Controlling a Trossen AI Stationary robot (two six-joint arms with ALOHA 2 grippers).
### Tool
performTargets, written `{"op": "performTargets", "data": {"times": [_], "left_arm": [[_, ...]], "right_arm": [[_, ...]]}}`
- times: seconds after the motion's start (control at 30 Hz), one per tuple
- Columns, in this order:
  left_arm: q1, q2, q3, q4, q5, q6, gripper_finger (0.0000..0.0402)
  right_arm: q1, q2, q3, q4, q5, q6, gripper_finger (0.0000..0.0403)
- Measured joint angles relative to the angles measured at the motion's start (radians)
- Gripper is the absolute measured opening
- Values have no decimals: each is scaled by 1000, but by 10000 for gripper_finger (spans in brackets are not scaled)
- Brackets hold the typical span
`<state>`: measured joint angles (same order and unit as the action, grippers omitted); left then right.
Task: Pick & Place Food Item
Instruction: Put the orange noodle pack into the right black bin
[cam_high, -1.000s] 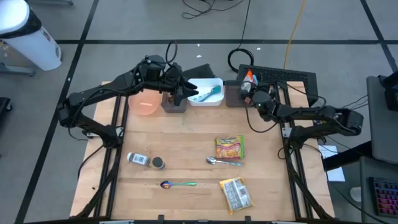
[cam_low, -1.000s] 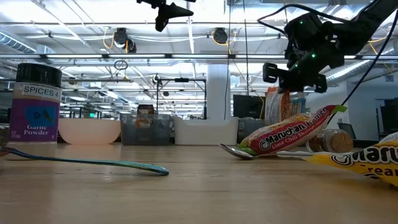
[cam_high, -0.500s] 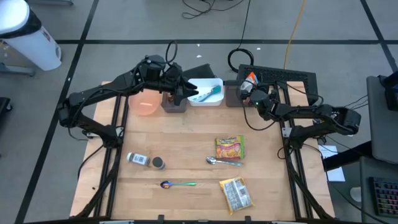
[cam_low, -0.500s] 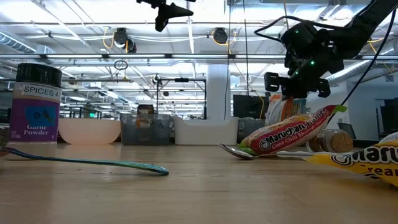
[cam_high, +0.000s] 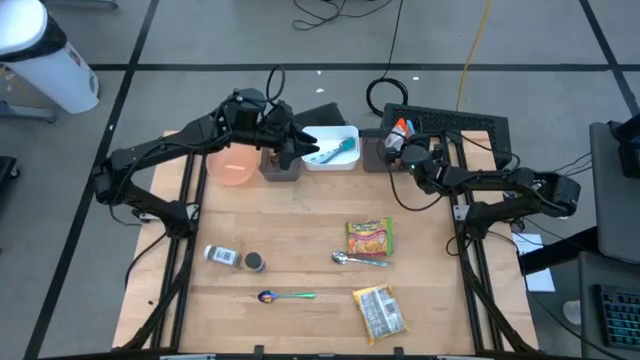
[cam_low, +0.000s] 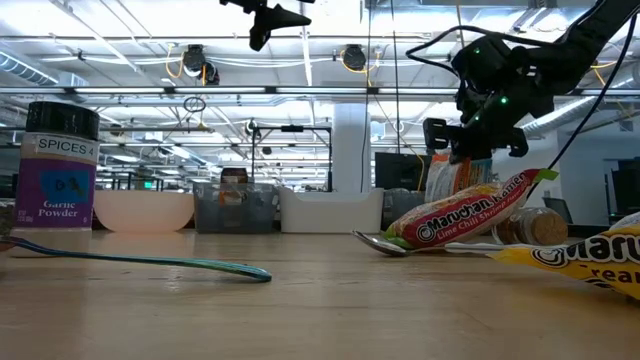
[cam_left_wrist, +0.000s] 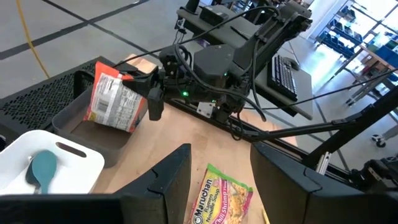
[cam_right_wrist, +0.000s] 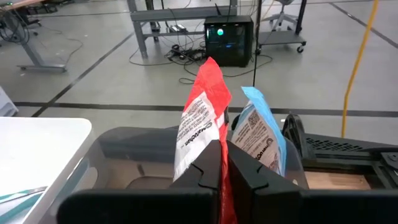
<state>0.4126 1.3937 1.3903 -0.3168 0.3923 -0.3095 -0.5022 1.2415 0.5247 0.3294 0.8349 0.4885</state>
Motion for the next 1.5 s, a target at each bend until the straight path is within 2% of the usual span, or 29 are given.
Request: {"op": "performTargets", "data": {"times": [0.6,1.5], "left_arm": [[0,0,0,0,-21,13,175],[0,0,0,7,-32,11,175]], "right_arm": [[0,0,0,-9,-29,-85,0],[0,0,0,-66,-54,-90,0]]}}
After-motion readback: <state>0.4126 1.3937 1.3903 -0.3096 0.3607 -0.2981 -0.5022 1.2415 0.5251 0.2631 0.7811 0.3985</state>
